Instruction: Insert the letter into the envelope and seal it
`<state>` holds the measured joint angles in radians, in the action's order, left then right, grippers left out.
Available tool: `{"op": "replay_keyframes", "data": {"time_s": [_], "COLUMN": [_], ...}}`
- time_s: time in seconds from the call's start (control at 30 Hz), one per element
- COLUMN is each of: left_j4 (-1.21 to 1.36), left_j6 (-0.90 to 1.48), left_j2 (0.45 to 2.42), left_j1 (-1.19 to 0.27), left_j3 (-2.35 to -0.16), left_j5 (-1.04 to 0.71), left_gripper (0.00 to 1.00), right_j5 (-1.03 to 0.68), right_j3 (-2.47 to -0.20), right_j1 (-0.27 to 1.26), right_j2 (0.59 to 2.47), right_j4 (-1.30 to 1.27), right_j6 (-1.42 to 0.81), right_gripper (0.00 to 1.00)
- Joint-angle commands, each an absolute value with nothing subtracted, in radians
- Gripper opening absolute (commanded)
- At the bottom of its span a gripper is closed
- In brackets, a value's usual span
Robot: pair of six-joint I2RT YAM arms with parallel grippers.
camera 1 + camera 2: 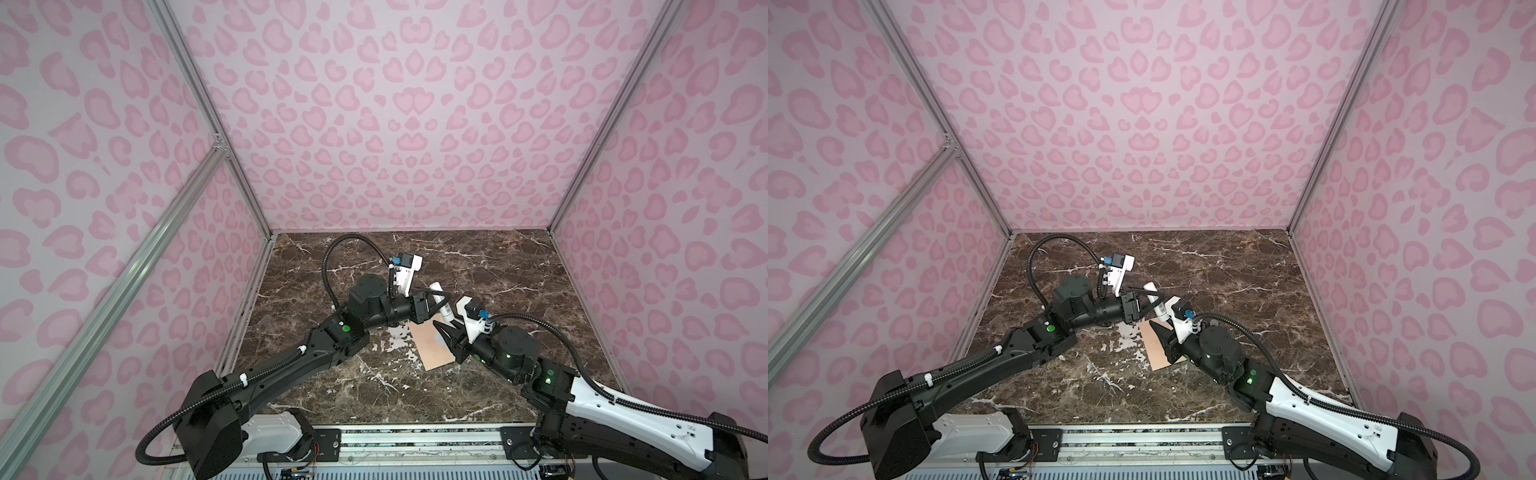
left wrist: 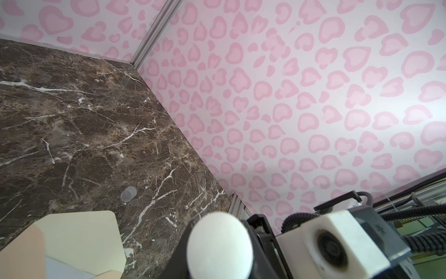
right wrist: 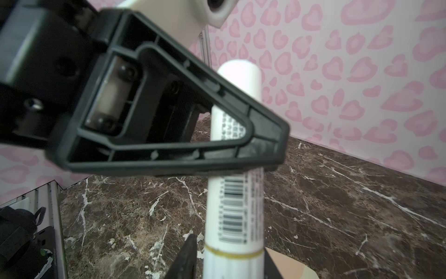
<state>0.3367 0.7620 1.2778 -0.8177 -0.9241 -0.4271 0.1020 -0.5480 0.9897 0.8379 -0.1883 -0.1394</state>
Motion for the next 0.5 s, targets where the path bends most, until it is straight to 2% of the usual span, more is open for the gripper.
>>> {"op": "replay_keyframes", "data": {"time_s": [0.0, 0.33, 0.47], "left_j4": [0.33, 0.196, 0.152], "left_j6": [0.732, 0.663, 0.65], "left_j2": [1.28, 1.304, 1.303], "left_j1": [-0.817, -0.818, -0.818], "left_j3": [-0.941, -0.99, -0.997], "left_j5": [-0.424, -0.414, -0.421], "left_gripper": [0.15, 0.16, 0.17], "right_j5": [0.1, 0.113, 0.12], "right_j3": [-0.542, -0.572, -0.57], "right_j1": [0.992, 0.99, 0.989], "right_j2": [0.826, 0.83, 0.832], "right_j4": [-0.213, -0.184, -0.187], "right_j6": [-0.143, -0.141, -0.143], "right_gripper": [0.31, 0.31, 0.21]}}
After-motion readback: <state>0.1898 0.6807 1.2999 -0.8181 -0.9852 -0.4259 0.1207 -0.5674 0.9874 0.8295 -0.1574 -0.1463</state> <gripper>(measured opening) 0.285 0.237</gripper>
